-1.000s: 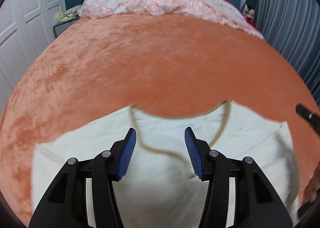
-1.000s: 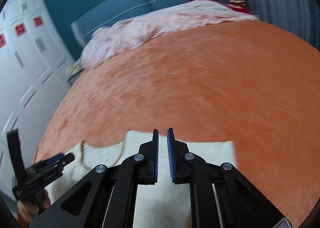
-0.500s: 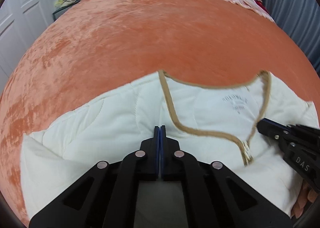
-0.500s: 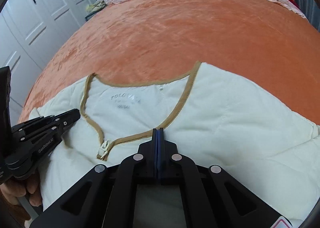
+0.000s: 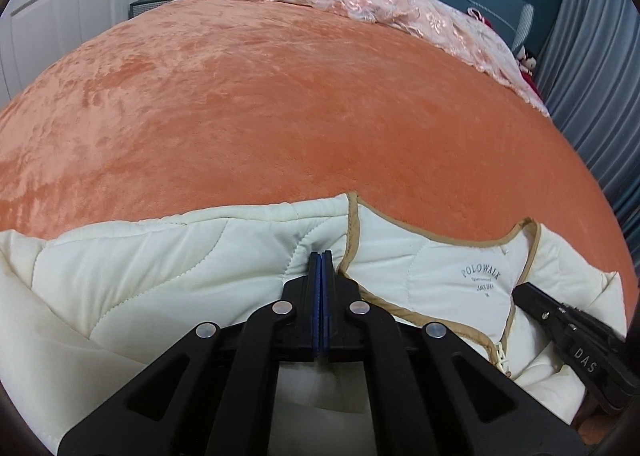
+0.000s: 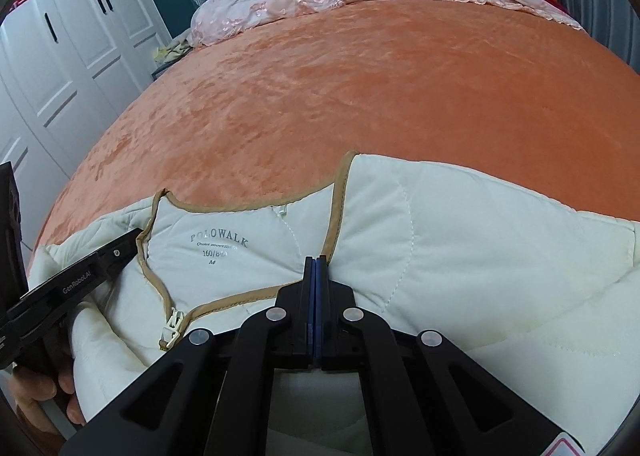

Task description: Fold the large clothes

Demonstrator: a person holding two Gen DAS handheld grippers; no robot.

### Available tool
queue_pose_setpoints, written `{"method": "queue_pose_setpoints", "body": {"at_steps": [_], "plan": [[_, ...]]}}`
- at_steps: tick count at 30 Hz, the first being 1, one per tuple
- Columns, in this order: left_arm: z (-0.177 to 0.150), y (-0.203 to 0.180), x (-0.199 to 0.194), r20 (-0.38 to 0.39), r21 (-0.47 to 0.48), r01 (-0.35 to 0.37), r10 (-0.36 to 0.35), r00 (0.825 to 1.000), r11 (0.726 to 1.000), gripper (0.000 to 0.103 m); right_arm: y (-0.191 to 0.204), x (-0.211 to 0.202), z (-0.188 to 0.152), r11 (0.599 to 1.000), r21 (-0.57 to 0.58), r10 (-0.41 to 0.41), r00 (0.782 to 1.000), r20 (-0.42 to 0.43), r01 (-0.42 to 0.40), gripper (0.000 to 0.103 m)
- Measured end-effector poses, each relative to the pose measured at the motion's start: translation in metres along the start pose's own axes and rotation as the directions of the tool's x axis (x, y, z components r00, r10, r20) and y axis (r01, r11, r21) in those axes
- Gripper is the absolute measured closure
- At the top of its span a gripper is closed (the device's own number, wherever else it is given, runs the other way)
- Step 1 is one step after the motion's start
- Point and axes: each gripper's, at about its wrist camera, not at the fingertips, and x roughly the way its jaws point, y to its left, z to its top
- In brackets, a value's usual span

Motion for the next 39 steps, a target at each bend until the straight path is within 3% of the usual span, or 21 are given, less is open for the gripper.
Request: {"method": "queue_pose_setpoints", "body": {"at_steps": [4, 6, 8, 9, 10, 11, 12, 13, 16, 19, 21, 23, 24, 27, 32, 37, 38, 39], "plan": [[0.001, 0.014, -0.005, 0.046, -0.080, 0.052, -0.049, 0.998, 0.995, 0.103, -0.006, 0.000, 0.000, 0.999, 0.029, 0.039, 0.999, 0.028, -0.040, 0.103], [0.003, 0.014, -0.013, 0.048, -0.097, 0.040, -0.035, 0.998, 0.994, 0.103, -0.009, -0.006, 0.000, 0.997, 0.046, 0.057, 0.997, 0.045, -0.059, 0.103], [0.004, 0.010, -0.042, 0.080, -0.104, 0.050, -0.042, 0.996, 0.993, 0.100, -0.011, -0.033, -0.001, 0.998, 0.067, 0.002, 0.993, 0.121, -0.010, 0.103], [0.003, 0.010, -0.066, 0.125, -0.113, 0.128, -0.114, 0.986, 0.985, 0.087, -0.013, -0.057, -0.004, 0.996, 0.093, -0.011, 0.982, 0.188, -0.006, 0.096], [0.000, 0.011, -0.090, 0.163, -0.119, 0.226, -0.206, 0.965, 0.967, 0.065, -0.016, -0.081, -0.010, 0.993, 0.117, -0.011, 0.968, 0.250, -0.019, 0.090], [-0.003, 0.013, -0.117, 0.188, -0.123, 0.300, -0.274, 0.943, 0.946, 0.055, -0.019, -0.105, -0.018, 0.990, 0.126, 0.018, 0.956, 0.292, -0.057, 0.090], [-0.008, 0.015, -0.138, 0.203, -0.122, 0.330, -0.302, 0.931, 0.936, 0.047, -0.023, -0.128, -0.029, 0.988, 0.127, 0.049, 0.953, 0.300, -0.091, 0.090], [-0.014, 0.017, -0.157, 0.201, -0.113, 0.337, -0.311, 0.929, 0.935, 0.049, -0.025, -0.146, -0.040, 0.987, 0.125, 0.061, 0.954, 0.294, -0.102, 0.090], [-0.046, 0.027, -0.201, 0.116, -0.080, 0.250, -0.240, 0.964, 0.965, 0.049, -0.036, -0.206, -0.092, 0.990, 0.114, 0.050, 0.968, 0.248, -0.081, 0.090], [-0.100, 0.050, -0.246, 0.029, -0.045, 0.118, -0.117, 0.993, 0.992, 0.049, -0.059, -0.258, -0.150, 0.990, 0.136, -0.001, 0.989, 0.148, -0.019, 0.088], [-0.138, 0.067, -0.272, -0.030, -0.035, 0.054, -0.055, 0.998, 0.998, 0.049, -0.079, -0.293, -0.195, 0.987, 0.162, -0.035, 0.995, 0.088, 0.020, 0.070], [-0.176, 0.088, -0.294, -0.093, -0.043, -0.015, 0.011, 0.996, 0.999, 0.049, -0.099, -0.320, -0.237, 0.977, 0.205, -0.072, 0.996, 0.048, 0.061, 0.039], [-0.192, 0.101, -0.302, -0.128, -0.064, -0.034, 0.025, 0.991, 0.997, 0.049, -0.108, -0.335, -0.261, 0.970, 0.232, -0.086, 0.996, 0.026, 0.077, 0.037], [-0.238, 0.135, -0.326, -0.193, -0.195, -0.042, 0.004, 0.981, 0.980, 0.044, -0.125, -0.355, -0.311, 0.950, 0.305, -0.063, 0.997, -0.041, 0.072, 0.034], [-0.285, 0.160, -0.339, -0.187, -0.415, 0.040, -0.128, 0.974, 0.909, 0.040, -0.140, -0.352, -0.357, 0.875, 0.482, 0.068, 0.997, -0.042, -0.039, 0.030], [-0.293, 0.143, -0.330, -0.167, -0.451, 0.070, -0.161, 0.973, 0.890, 0.036, -0.128, -0.332, -0.352, 0.840, 0.533, 0.108, 0.994, 0.019, -0.101, 0.025], [-0.293, 0.138, -0.329, -0.168, -0.449, 0.052, -0.141, 0.976, 0.892, 0.038, -0.126, -0.326, -0.348, 0.827, 0.550, 0.126, 0.992, 0.021, -0.117, 0.028], [-0.293, 0.133, -0.328, -0.170, -0.440, 0.042, -0.129, 0.977, 0.897, 0.052, -0.125, -0.321, -0.344, 0.814, 0.564, 0.150, 0.988, 0.022, -0.136, 0.034]]}}
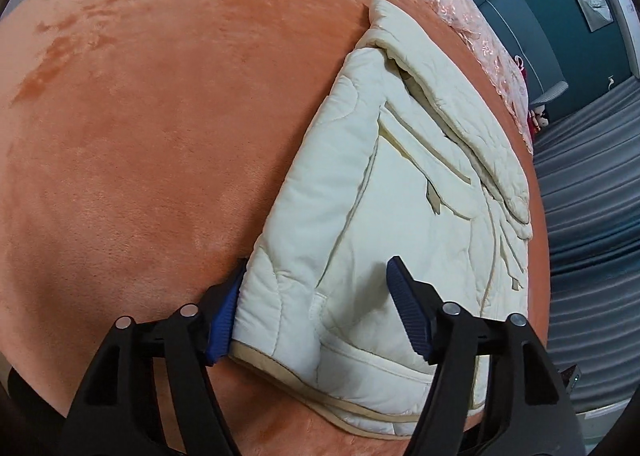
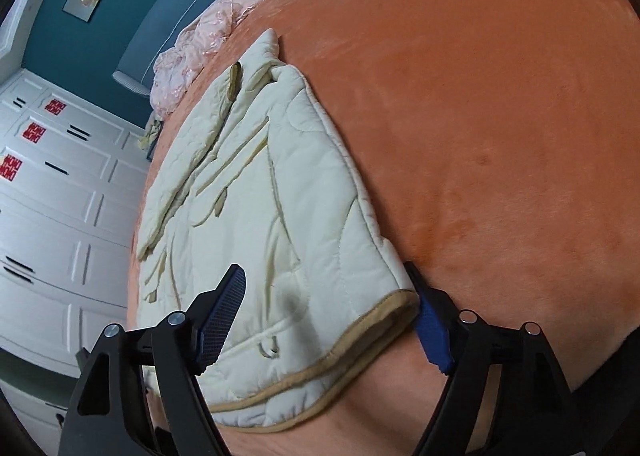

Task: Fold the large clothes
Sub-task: 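Lift the jacket hem with both tools and fold it toward the collar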

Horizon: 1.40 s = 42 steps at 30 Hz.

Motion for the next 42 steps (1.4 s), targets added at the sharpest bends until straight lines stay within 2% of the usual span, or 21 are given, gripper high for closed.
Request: {"method": "queue_pose_setpoints", "body": {"at_steps": [1, 2, 3, 4, 8, 10, 13, 15, 18, 20, 22, 24, 26, 29, 31, 34, 37, 39, 42], "plan": [[-0.001, -0.003, 0.001, -0.011, 0.008, 0.002, -0.002, 1.000, 1.000, 0.071, 0.003, 0.004, 0.001, 1.000, 0.008, 0.009, 1.000, -0.017, -0.009, 0.059], [-0.002, -0.008, 0.000, -0.021, 0.010, -0.006, 0.006, 1.000, 1.000, 0.078, 0.004, 0.007, 0.004, 1.000, 0.008, -0.013, 0.999, -0.036, 0.013, 0.086], [-0.003, -0.010, -0.005, -0.015, 0.015, -0.010, 0.010, 1.000, 1.000, 0.087, 0.009, 0.008, 0.005, 0.999, -0.001, -0.043, 0.998, -0.037, 0.043, 0.090], [-0.003, -0.013, -0.012, -0.006, 0.028, -0.002, 0.003, 1.000, 1.000, 0.089, 0.015, 0.003, 0.006, 0.999, -0.013, -0.040, 0.999, -0.027, 0.039, 0.093], [-0.008, -0.027, -0.054, 0.029, 0.103, 0.010, -0.013, 0.999, 0.995, 0.094, 0.036, -0.031, 0.004, 0.991, -0.133, -0.020, 1.000, -0.020, 0.017, 0.097], [-0.015, -0.031, -0.076, 0.017, 0.129, 0.019, -0.021, 1.000, 0.991, 0.095, 0.045, -0.052, 0.003, 0.977, -0.213, -0.032, 0.999, -0.042, 0.023, 0.098], [-0.037, -0.034, -0.113, -0.027, 0.207, -0.006, 0.011, 1.000, 0.978, 0.095, 0.051, -0.085, -0.012, 0.941, -0.335, -0.084, 0.990, -0.112, 0.042, 0.098], [-0.063, -0.032, -0.138, -0.078, 0.270, -0.039, 0.062, 0.995, 0.962, 0.095, 0.050, -0.109, -0.032, 0.909, -0.414, -0.146, 0.971, -0.188, 0.056, 0.098], [-0.111, -0.021, -0.174, -0.182, 0.333, -0.089, 0.156, 0.971, 0.939, 0.095, 0.050, -0.151, -0.076, 0.856, -0.512, -0.254, 0.921, -0.297, 0.071, 0.098], [-0.138, -0.014, -0.199, -0.226, 0.328, -0.109, 0.190, 0.955, 0.938, 0.095, 0.045, -0.177, -0.103, 0.857, -0.511, -0.278, 0.889, -0.364, 0.059, 0.098], [-0.153, -0.008, -0.220, -0.226, 0.277, -0.107, 0.173, 0.959, 0.955, 0.095, 0.043, -0.194, -0.119, 0.869, -0.492, -0.267, 0.882, -0.388, 0.046, 0.098], [-0.156, -0.012, -0.235, -0.177, 0.244, -0.088, 0.134, 0.975, 0.966, 0.095, 0.044, -0.202, -0.121, 0.877, -0.480, -0.234, 0.903, -0.360, 0.036, 0.098], [-0.145, -0.024, -0.242, -0.103, 0.244, -0.065, 0.092, 0.990, 0.968, 0.095, 0.052, -0.206, -0.104, 0.887, -0.462, -0.170, 0.940, -0.297, 0.015, 0.098], [-0.116, -0.045, -0.246, -0.016, 0.255, -0.032, 0.037, 0.999, 0.966, 0.095, 0.071, -0.212, -0.067, 0.894, -0.448, -0.074, 0.984, -0.165, -0.008, 0.098], [-0.093, -0.064, -0.247, 0.081, 0.287, -0.040, 0.018, 0.997, 0.957, 0.095, 0.085, -0.213, -0.040, 0.894, -0.447, -0.025, 0.997, -0.079, -0.013, 0.098], [-0.055, -0.081, -0.236, 0.187, 0.288, -0.037, -0.018, 0.982, 0.957, 0.095, 0.098, -0.196, -0.005, 0.910, -0.414, 0.031, 0.999, 0.027, -0.017, 0.098], [-0.025, -0.091, -0.209, 0.256, 0.272, -0.061, -0.011, 0.967, 0.960, 0.095, 0.106, -0.169, 0.024, 0.930, -0.365, 0.075, 0.991, 0.108, -0.030, 0.098], [-0.008, -0.099, -0.187, 0.295, 0.266, -0.110, 0.028, 0.955, 0.958, 0.095, 0.110, -0.147, 0.035, 0.937, -0.350, 0.074, 0.984, 0.160, -0.014, 0.098], [0.013, -0.104, -0.151, 0.314, 0.252, -0.174, 0.090, 0.945, 0.952, 0.095, 0.115, -0.113, 0.048, 0.943, -0.332, 0.040, 0.978, 0.206, 0.032, 0.098]]}}
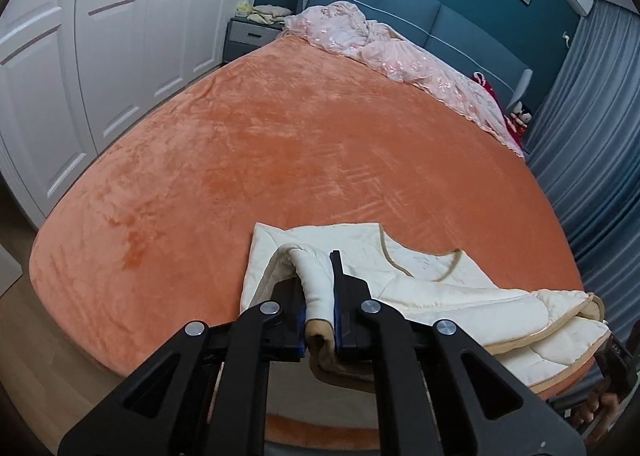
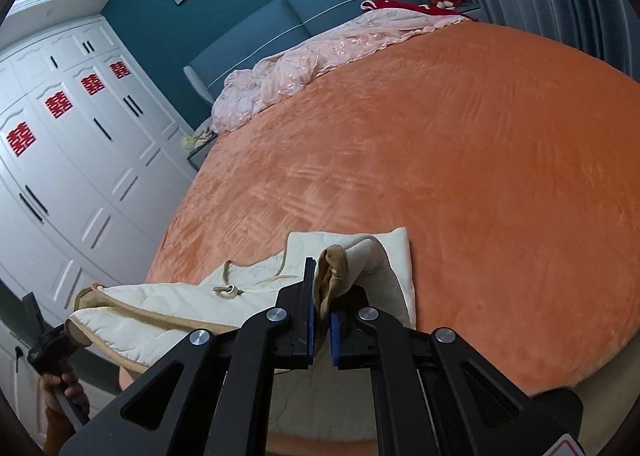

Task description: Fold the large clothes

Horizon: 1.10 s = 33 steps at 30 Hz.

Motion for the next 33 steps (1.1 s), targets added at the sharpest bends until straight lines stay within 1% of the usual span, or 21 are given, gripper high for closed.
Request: {"method": "queue_pose_setpoints", "body": {"at_steps": [3, 4, 5, 6, 9, 10, 12, 13, 14, 15, 17, 18, 19, 20, 21, 22, 24, 27, 29, 32, 33], "plan": [[0.007, 0.003, 0.035, -0.028, -0.007, -0.043, 0.042, 0.999, 0.999, 0.095, 0.002, 0.024, 0.004, 0.999, -0.012, -0.033, 0.999, 0.022, 0.033, 0.097], [0.008, 0.005, 0.046, -0.041, -0.017, -0.053, 0.053, 0.998, 0.998, 0.094, 0.002, 0.030, 0.004, 0.999, -0.012, -0.038, 0.999, 0.026, 0.038, 0.095], [0.009, 0.008, 0.054, -0.047, -0.030, -0.059, 0.057, 0.997, 0.998, 0.093, 0.003, 0.035, 0.005, 0.999, -0.005, -0.035, 0.999, 0.033, 0.035, 0.091], [0.008, 0.010, 0.061, -0.054, -0.043, -0.057, 0.055, 0.997, 0.997, 0.091, 0.002, 0.036, 0.003, 0.999, 0.008, -0.034, 0.998, 0.043, 0.034, 0.090], [0.010, 0.016, 0.074, -0.064, -0.082, -0.045, 0.040, 0.997, 0.996, 0.088, -0.002, 0.034, 0.005, 0.998, 0.066, 0.007, 0.997, 0.081, -0.012, 0.081], [0.010, 0.017, 0.073, -0.062, -0.090, -0.033, 0.028, 0.998, 0.995, 0.086, -0.003, 0.030, 0.004, 0.996, 0.083, 0.018, 0.994, 0.103, -0.027, 0.076], [0.012, 0.019, 0.068, -0.041, -0.122, 0.009, -0.015, 0.999, 0.992, 0.084, -0.007, 0.020, 0.003, 0.993, 0.108, 0.031, 0.985, 0.168, -0.050, 0.062], [0.013, 0.020, 0.064, -0.030, -0.136, 0.030, -0.034, 0.999, 0.990, 0.082, -0.008, 0.013, 0.002, 0.993, 0.109, 0.020, 0.978, 0.210, -0.044, 0.046], [0.013, 0.020, 0.060, -0.016, -0.146, 0.052, -0.055, 0.998, 0.988, 0.081, -0.009, 0.007, 0.001, 0.994, 0.106, 0.012, 0.969, 0.245, -0.039, 0.041], [0.013, 0.019, 0.055, 0.000, -0.147, 0.067, -0.068, 0.998, 0.987, 0.078, -0.010, 0.003, 0.001, 0.994, 0.101, 0.006, 0.964, 0.264, -0.034, 0.041], [0.011, 0.015, 0.046, 0.046, -0.123, 0.076, -0.070, 0.996, 0.989, 0.068, -0.011, 0.002, 0.003, 0.995, 0.097, -0.009, 0.968, 0.252, -0.016, 0.041], [0.011, 0.013, 0.038, 0.094, -0.105, 0.046, -0.036, 0.995, 0.993, 0.050, -0.013, 0.003, 0.003, 0.995, 0.096, -0.014, 0.971, 0.237, -0.009, 0.041], [0.010, 0.009, 0.025, 0.183, -0.082, -0.019, 0.034, 0.983, 0.996, 0.029, -0.015, 0.005, 0.003, 0.996, 0.093, -0.018, 0.974, 0.224, -0.003, 0.040], [0.010, 0.006, 0.013, 0.259, -0.061, -0.054, 0.068, 0.964, 0.997, 0.020, -0.015, 0.006, 0.003, 0.996, 0.084, -0.025, 0.977, 0.211, 0.007, 0.040], [0.012, 0.004, 0.005, 0.309, -0.040, -0.069, 0.078, 0.948, 0.997, 0.010, -0.015, 0.008, 0.002, 0.997, 0.069, -0.035, 0.979, 0.200, 0.022, 0.040], [0.015, 0.002, 0.004, 0.308, -0.027, -0.076, 0.081, 0.948, 0.997, 0.009, -0.016, 0.008, 0.001, 0.998, 0.056, -0.042, 0.980, 0.193, 0.032, 0.040], [0.025, 0.001, 0.018, 0.223, -0.007, -0.074, 0.073, 0.972, 0.997, 0.009, -0.017, 0.014, 0.000, 0.998, 0.040, -0.051, 0.984, 0.171, 0.044, 0.039], [0.030, 0.003, 0.046, 0.102, 0.010, -0.063, 0.062, 0.993, 0.998, 0.009, -0.017, 0.030, -0.001, 0.998, 0.041, -0.060, 0.990, 0.126, 0.055, 0.038], [0.030, 0.006, 0.072, 0.009, 0.006, -0.040, 0.040, 0.999, 0.999, 0.009, -0.018, 0.045, 0.000, 0.997, 0.031, -0.078, 0.993, 0.087, 0.075, 0.037], [0.024, 0.017, 0.109, -0.096, -0.043, -0.028, 0.024, 0.995, 0.999, 0.010, -0.019, 0.069, 0.003, 0.994, 0.023, -0.109, 0.994, 0.027, 0.108, 0.037], [0.023, 0.020, 0.121, -0.127, -0.064, -0.027, 0.019, 0.992, 0.998, 0.012, -0.020, 0.077, 0.005, 0.992, 0.026, -0.125, 0.992, 0.006, 0.125, 0.037]]}}
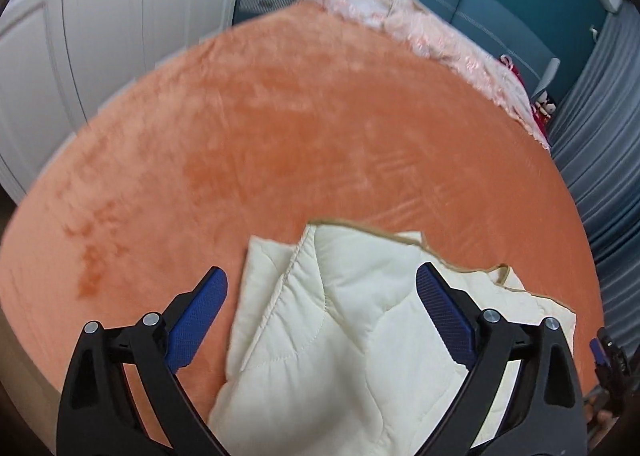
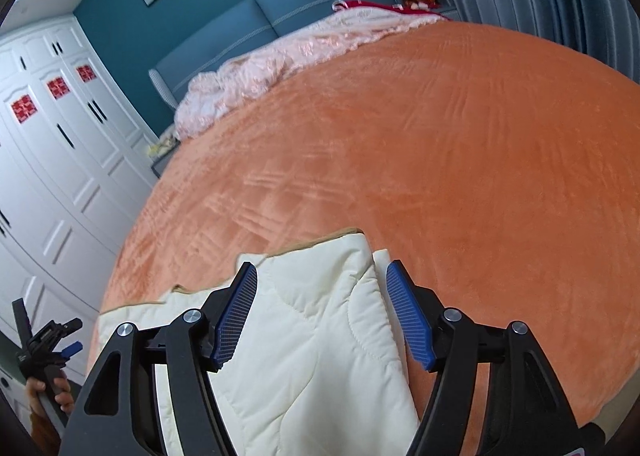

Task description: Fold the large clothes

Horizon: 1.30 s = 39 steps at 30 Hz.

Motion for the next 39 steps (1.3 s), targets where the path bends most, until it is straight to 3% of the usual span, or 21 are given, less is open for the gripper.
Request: {"method": "queue_pose_setpoints", "body": {"at_steps": [3, 6, 7, 8, 9, 10, 11, 15, 21, 30, 39], "plan": [[0.001, 0.004, 0.029, -0.072, -0.035, 0.007, -0.009, 0.997, 0.999, 0.025, -0.003, 0.024, 0.007, 0.999, 0.015, -0.040, 0.998, -0.045, 0.041, 0.037], [0.003, -0.003, 0.045, -0.109, -0.027, 0.033, -0.035, 0.993, 0.999, 0.048, -0.001, 0.046, 0.010, 0.998, 0.005, -0.064, 0.995, -0.082, 0.064, 0.037], [0.005, -0.008, 0.048, -0.105, -0.007, 0.023, -0.024, 0.994, 1.000, 0.060, 0.001, 0.055, 0.010, 0.999, -0.004, -0.054, 0.993, -0.108, 0.054, 0.043], [0.007, -0.013, 0.049, -0.098, 0.016, 0.013, -0.011, 0.995, 1.000, 0.070, 0.004, 0.062, 0.011, 0.999, -0.014, -0.044, 0.991, -0.130, 0.043, 0.061], [0.009, -0.017, 0.051, -0.095, 0.034, -0.005, 0.008, 0.995, 0.999, 0.083, 0.009, 0.067, 0.012, 0.999, -0.031, -0.048, 0.989, -0.141, 0.044, 0.073], [0.013, -0.020, 0.054, -0.090, 0.039, -0.012, 0.016, 0.996, 0.999, 0.088, 0.013, 0.071, 0.013, 0.998, -0.050, -0.052, 0.988, -0.142, 0.045, 0.091], [0.015, -0.021, 0.055, -0.080, 0.035, -0.011, 0.013, 0.997, 0.999, 0.090, 0.016, 0.071, 0.015, 0.998, -0.053, -0.049, 0.990, -0.130, 0.042, 0.092], [0.021, -0.022, 0.070, -0.068, 0.031, -0.069, 0.071, 0.995, 0.997, 0.092, 0.016, 0.076, 0.020, 0.998, -0.031, -0.063, 0.996, -0.070, 0.061, 0.094], [0.005, -0.018, 0.107, -0.090, 0.051, -0.152, 0.156, 0.984, 0.987, 0.091, -0.001, 0.113, 0.005, 0.992, -0.029, -0.129, 0.982, -0.137, 0.127, 0.094], [-0.018, -0.027, 0.128, 0.030, 0.135, -0.245, 0.243, 0.970, 0.960, 0.086, -0.012, 0.137, -0.018, 0.990, -0.045, -0.136, 0.981, -0.137, 0.131, 0.095], [-0.017, -0.024, 0.139, 0.063, 0.110, -0.237, 0.231, 0.971, 0.965, 0.086, -0.020, 0.142, -0.023, 0.995, -0.011, -0.097, 0.991, -0.096, 0.096, 0.096]]}}
